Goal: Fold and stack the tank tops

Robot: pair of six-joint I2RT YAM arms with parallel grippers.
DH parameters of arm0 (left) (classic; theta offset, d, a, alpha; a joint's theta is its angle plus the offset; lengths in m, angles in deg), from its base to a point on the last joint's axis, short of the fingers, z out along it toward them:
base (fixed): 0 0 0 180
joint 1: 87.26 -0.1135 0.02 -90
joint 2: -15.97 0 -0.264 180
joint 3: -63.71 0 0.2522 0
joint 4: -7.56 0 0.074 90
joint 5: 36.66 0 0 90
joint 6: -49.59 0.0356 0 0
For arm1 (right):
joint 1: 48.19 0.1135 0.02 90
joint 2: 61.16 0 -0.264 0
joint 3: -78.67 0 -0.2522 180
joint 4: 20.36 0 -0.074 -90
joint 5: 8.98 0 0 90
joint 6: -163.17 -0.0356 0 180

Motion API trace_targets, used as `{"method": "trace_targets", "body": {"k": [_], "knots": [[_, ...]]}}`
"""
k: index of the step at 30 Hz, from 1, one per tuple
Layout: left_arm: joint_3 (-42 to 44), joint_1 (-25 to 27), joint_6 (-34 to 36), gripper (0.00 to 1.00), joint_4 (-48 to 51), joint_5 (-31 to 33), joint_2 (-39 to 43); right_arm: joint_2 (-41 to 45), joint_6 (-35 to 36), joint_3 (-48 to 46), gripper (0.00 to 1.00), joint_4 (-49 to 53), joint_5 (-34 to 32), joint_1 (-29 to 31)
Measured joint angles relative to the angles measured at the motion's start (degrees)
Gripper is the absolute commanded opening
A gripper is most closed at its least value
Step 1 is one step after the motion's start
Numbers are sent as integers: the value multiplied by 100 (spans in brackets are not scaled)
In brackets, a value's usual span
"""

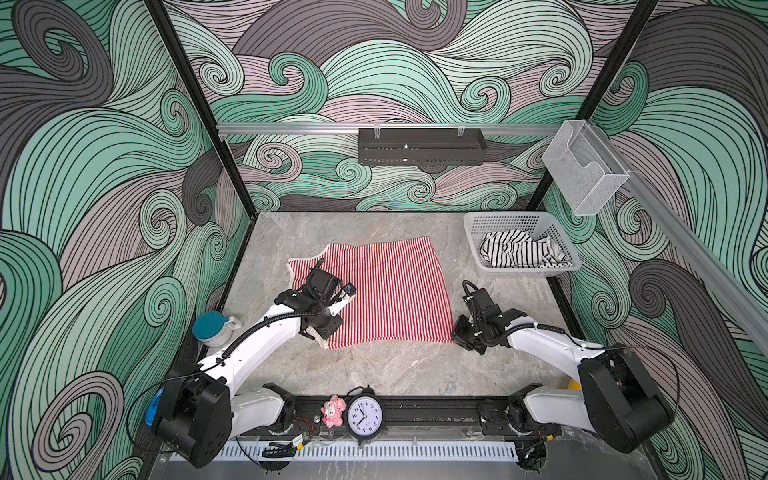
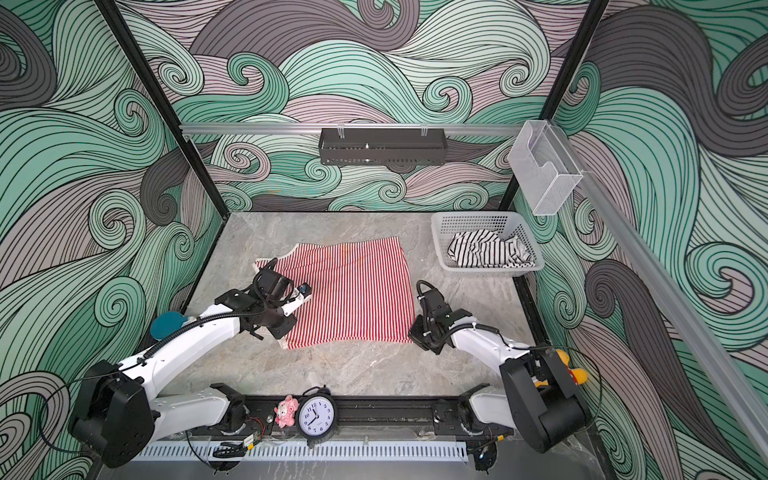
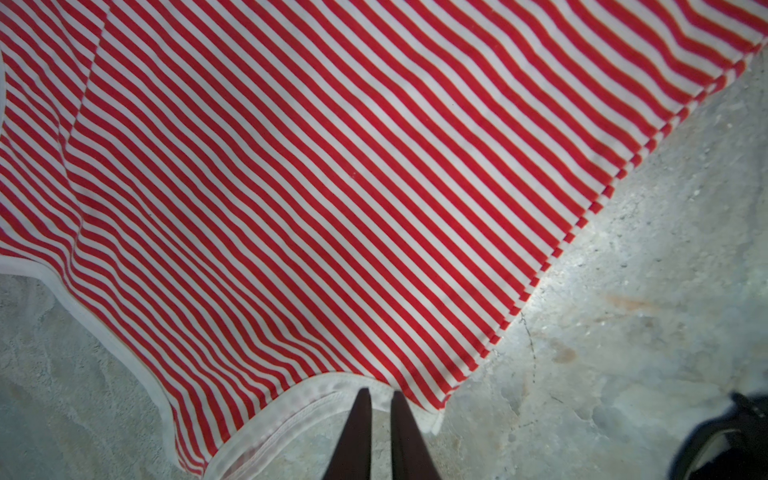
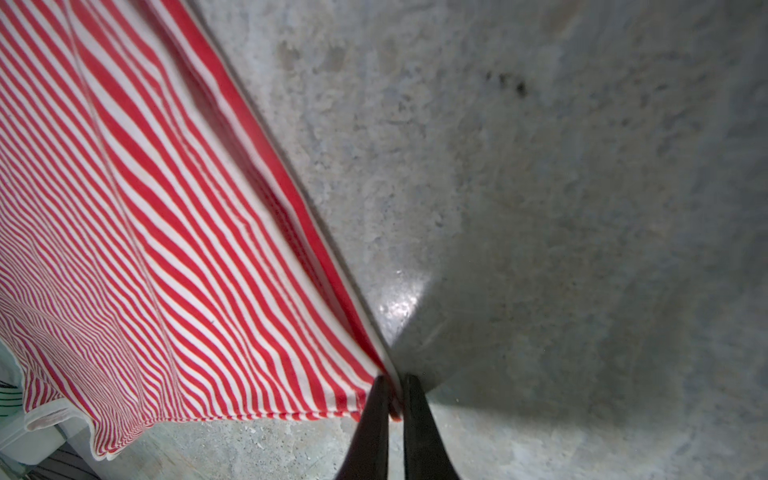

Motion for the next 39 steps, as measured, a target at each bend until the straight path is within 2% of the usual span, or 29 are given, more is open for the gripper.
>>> {"method": "trace_targets", "body": {"k": [3, 7, 16, 19, 31, 39], "knots": [[11, 17, 9, 14, 4, 0, -4, -24, 31, 20, 0, 13, 0, 0], [44, 52, 76, 16, 9, 0, -11, -35, 85, 131, 0, 122, 0, 0], [133, 127, 210, 34, 127, -28, -22, 400, 310, 496, 0, 562, 0, 0], [197, 175, 278, 36, 205, -103, -144, 494, 352, 573, 0, 638, 0, 0], [243, 326, 461, 35, 431, -247, -841, 741, 367, 623, 0, 905, 0, 0], [334, 337, 597, 31, 457, -212, -925, 859, 367, 636, 0, 962, -4, 0]]}}
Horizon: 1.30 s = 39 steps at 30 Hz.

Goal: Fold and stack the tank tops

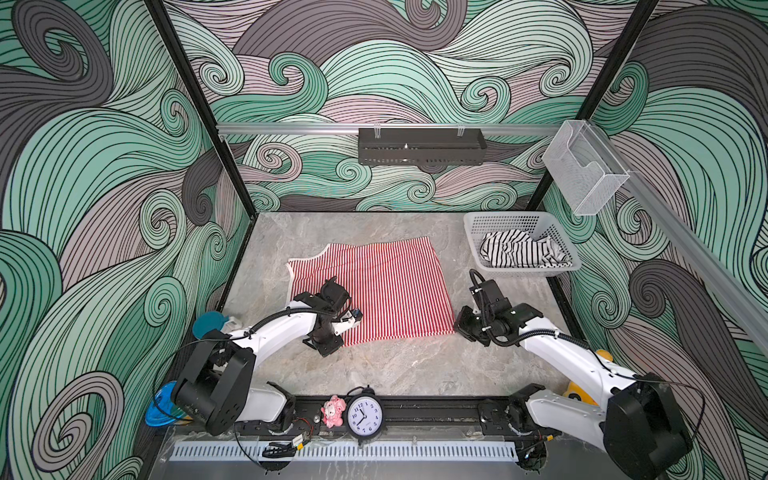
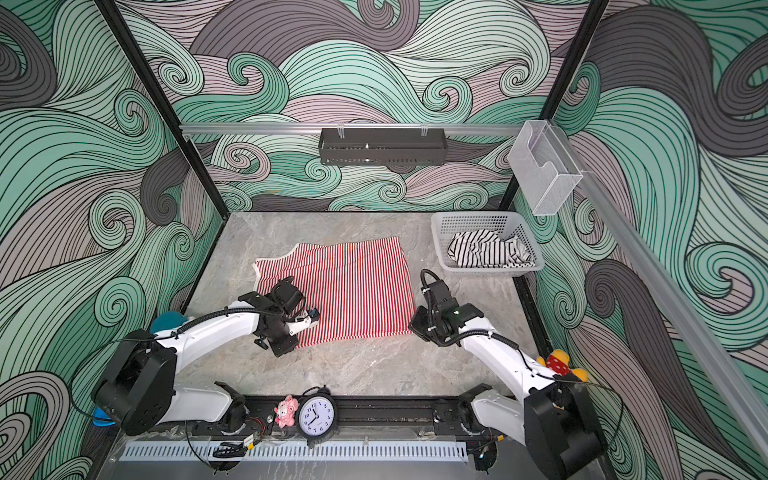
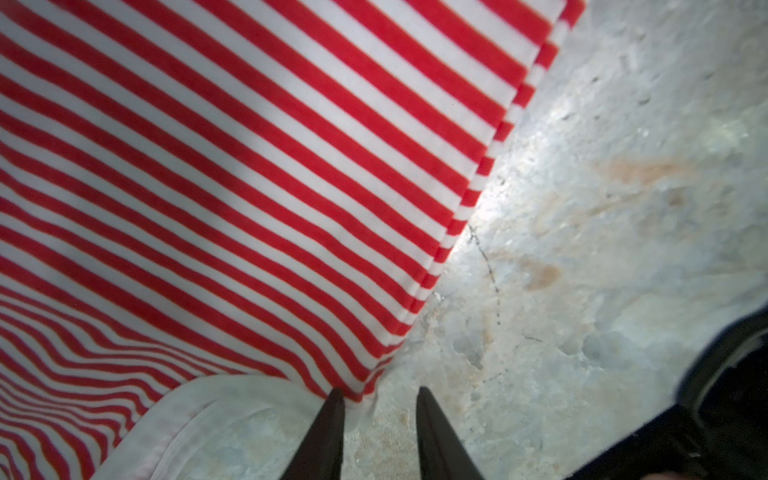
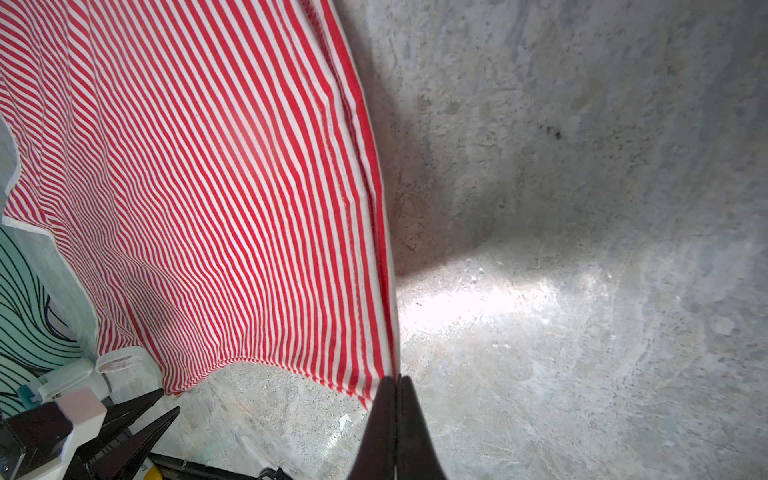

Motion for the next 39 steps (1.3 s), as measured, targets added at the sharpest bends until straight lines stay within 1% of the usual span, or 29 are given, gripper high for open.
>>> {"method": "trace_targets", "body": {"k": [8, 13, 15, 19, 20, 25, 29, 34, 39], "knots": [[15, 63, 50, 31, -15, 68, -304, 0, -2, 0, 0, 7, 0, 0], [42, 70, 52, 28, -55, 151, -474, 0, -2, 0, 0, 11, 0, 0], [42, 70, 59, 24, -63, 175, -476, 0, -2, 0, 0, 13, 0, 0], [42, 70, 98, 7, -83, 254, -481, 0, -2, 0, 0, 13, 0, 0], [42, 70, 103, 5, -85, 260, -481, 0, -2, 0, 0, 15, 0, 0], [35, 85, 105, 4, -50, 258, -476, 33, -2, 0, 0, 94, -11, 0], [20, 168, 103, 4, 114, 146, -422, 236, 0, 0, 0, 236, -26, 0], [-212, 271, 111, 4, 529, -61, -9, 664, 0, 0, 0, 470, -42, 0], [-503, 295, 149, 3, 837, -149, 245, 868, 0, 0, 0, 686, -68, 0]]}}
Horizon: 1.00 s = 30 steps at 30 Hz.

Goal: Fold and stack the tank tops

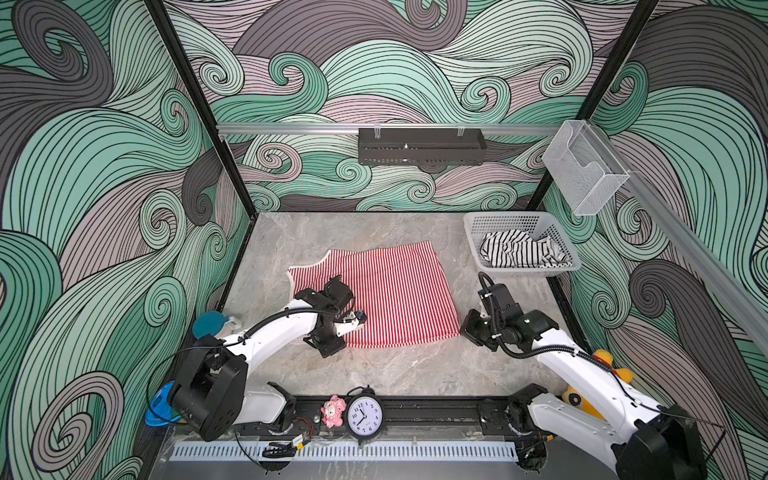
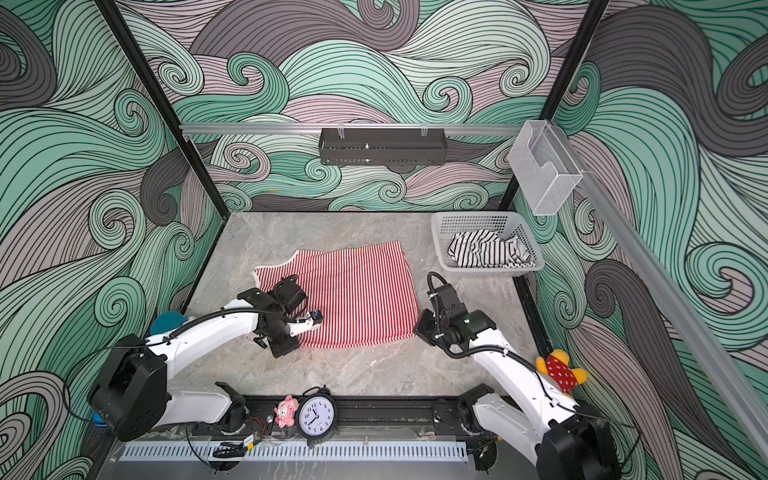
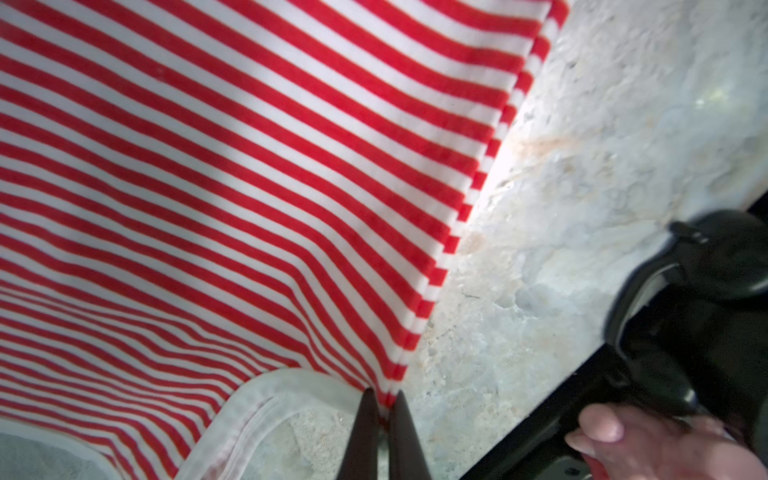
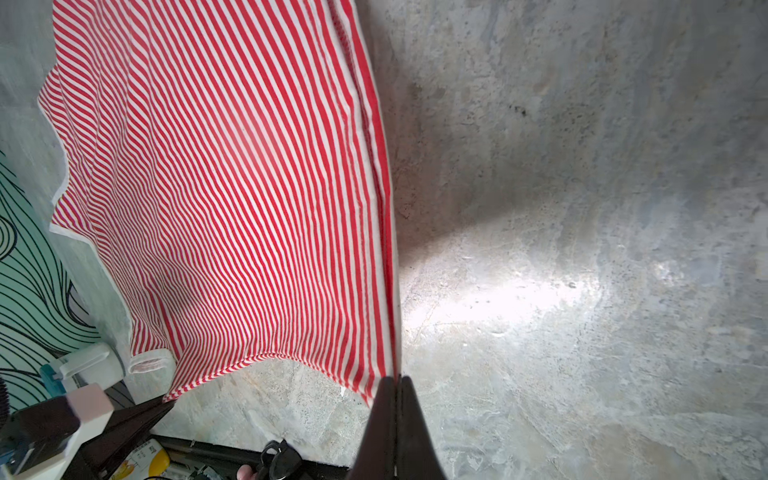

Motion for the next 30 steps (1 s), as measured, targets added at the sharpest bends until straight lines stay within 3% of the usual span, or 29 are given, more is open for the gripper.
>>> {"method": "trace_targets", "body": {"k": [6, 17, 30], "knots": [[-109, 0, 94, 3, 247, 50, 133, -111, 101, 157, 0, 142, -61, -7], [-120, -2, 284, 4, 11, 704, 116, -881, 575, 1134, 0, 153, -81, -334], [-1123, -245, 518, 4, -1056, 1834, -1338, -2396, 1169, 1963, 0, -111, 70, -837]]}}
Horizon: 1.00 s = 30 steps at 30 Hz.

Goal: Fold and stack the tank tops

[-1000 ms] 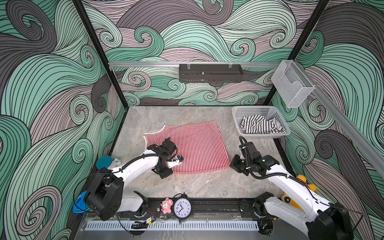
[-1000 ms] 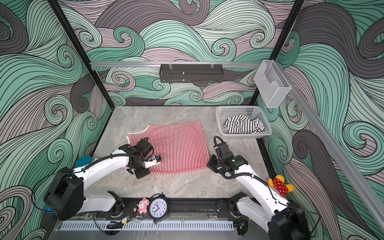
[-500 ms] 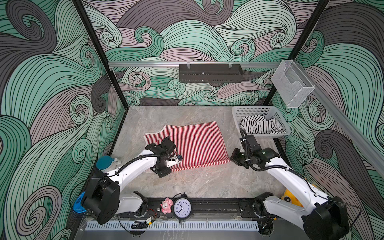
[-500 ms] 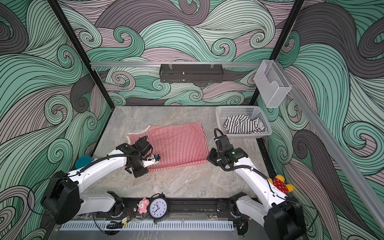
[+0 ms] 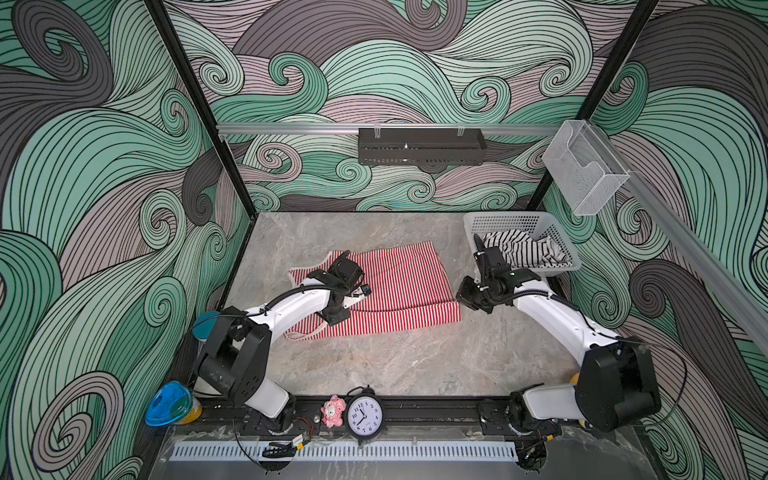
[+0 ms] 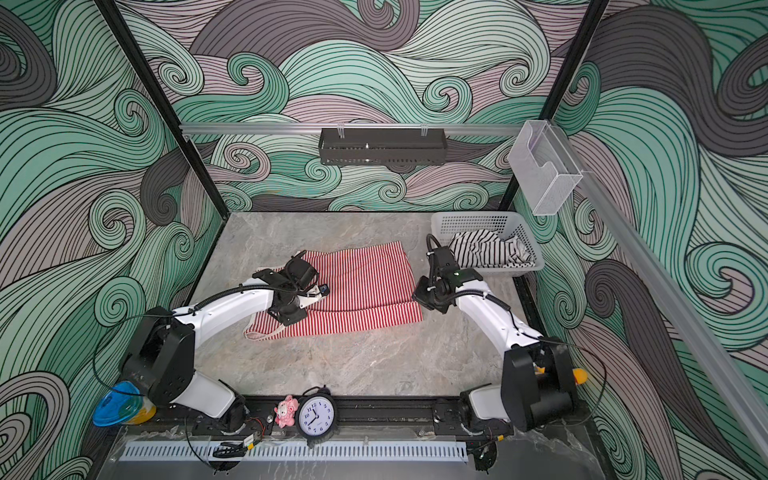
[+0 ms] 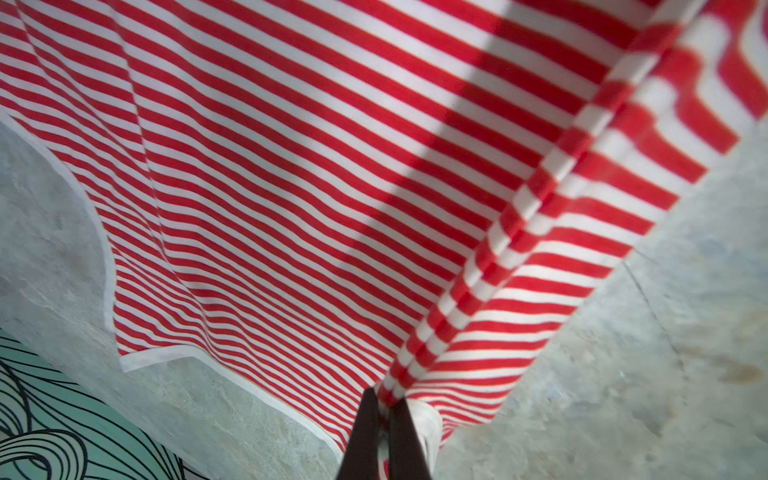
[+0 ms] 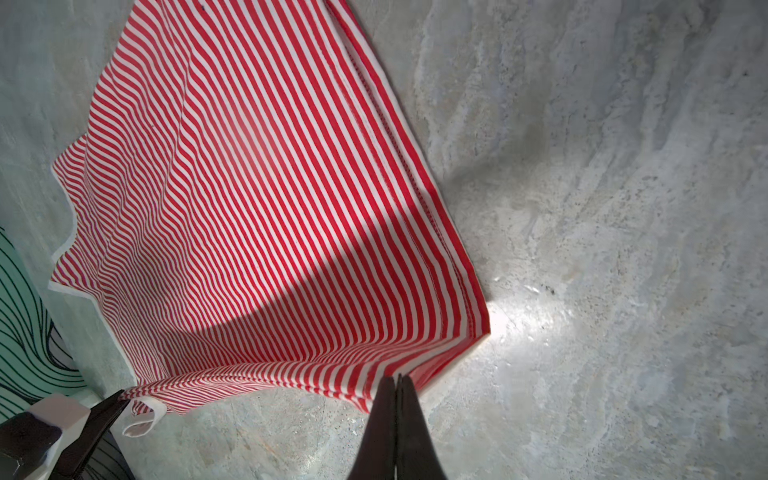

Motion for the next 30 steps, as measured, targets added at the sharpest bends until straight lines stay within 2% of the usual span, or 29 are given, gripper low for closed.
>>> {"method": "trace_targets", "body": {"k": [11, 14, 15, 17, 19, 22, 25, 30], "knots": [[-372, -168, 42, 4, -367, 509, -758, -870, 251, 472, 0, -243, 81, -125], [-374, -181, 26, 11, -396, 551, -903, -1080, 284, 566, 0, -286, 94, -127], [-374, -181, 15, 20, -400, 575, -955, -1152, 286, 605, 2, -302, 94, -127], [-372, -184, -39, 34, -459, 684, -1043, -1270, 299, 680, 22, -350, 94, -127], [-367, -201, -101, 42, -544, 817, -1091, -1311, 348, 695, 38, -413, 92, -129], [-367, -264, -227, 45, -678, 981, -1091, -1294, 385, 695, 46, -481, 87, -127], [-313, -345, -354, 47, -852, 1084, -1008, -1182, 393, 651, 46, -527, 79, -90], [26, -452, -472, 46, -769, 997, -363, -973, 354, 382, 34, -739, 101, 210]]}}
